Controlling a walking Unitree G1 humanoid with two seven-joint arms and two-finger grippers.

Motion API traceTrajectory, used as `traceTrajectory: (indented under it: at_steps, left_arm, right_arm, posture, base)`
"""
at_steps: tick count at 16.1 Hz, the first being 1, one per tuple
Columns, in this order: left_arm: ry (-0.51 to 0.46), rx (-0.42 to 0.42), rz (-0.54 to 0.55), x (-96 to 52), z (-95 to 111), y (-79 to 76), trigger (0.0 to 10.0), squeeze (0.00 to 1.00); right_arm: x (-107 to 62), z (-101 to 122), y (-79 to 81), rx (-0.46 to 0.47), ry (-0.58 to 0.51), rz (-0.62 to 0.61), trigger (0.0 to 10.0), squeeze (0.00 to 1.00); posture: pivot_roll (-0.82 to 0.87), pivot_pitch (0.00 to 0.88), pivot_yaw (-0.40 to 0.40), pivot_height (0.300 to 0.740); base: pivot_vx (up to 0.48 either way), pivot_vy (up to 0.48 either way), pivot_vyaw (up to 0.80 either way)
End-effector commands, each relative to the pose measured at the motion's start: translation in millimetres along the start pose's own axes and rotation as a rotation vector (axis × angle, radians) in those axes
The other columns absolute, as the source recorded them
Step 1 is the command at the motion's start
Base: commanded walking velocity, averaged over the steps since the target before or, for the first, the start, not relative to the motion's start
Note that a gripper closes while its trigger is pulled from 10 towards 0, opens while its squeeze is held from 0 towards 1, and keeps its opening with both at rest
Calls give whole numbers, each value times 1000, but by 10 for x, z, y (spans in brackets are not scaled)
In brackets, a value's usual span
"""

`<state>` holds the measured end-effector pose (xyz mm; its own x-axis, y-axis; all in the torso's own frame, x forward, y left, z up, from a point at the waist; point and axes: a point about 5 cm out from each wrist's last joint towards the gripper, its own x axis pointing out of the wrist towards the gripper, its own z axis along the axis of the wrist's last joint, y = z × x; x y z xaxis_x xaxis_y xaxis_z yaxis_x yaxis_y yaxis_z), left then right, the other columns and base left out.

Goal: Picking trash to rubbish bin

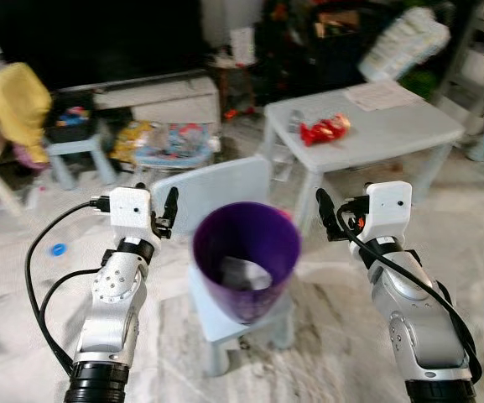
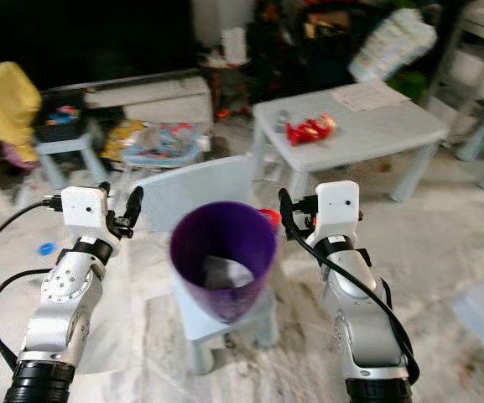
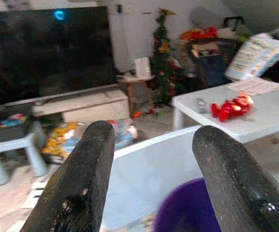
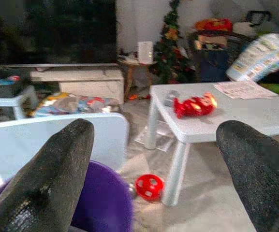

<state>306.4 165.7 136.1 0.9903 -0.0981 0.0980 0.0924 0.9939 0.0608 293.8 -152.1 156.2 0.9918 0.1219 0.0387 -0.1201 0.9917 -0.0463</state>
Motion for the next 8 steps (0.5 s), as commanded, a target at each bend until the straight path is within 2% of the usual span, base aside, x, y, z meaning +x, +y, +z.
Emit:
traceTrajectory:
  at_steps: [1,5,8]
  left_arm:
    - [-4,2,-12,18,8,-33,10000,0]
    - [-4,-2,-7,19,2,-27,10000,0]
    - [-5,-8,-4,20,-1,-30,10000,0]
  right_arm:
    - [12,64,-41,-10,-27,-14,10000,0]
    - [10,70,-36,-10,-34,-10,10000,0]
    - [13,64,-34,-9,-29,-7,10000,0]
  posture:
    - [-131,0,29,740]
    - [-131,0,26,740]
    - [-129,0,25,740]
  base:
    - [0,0,-769]
    - [0,0,0]
    - [0,0,-800]
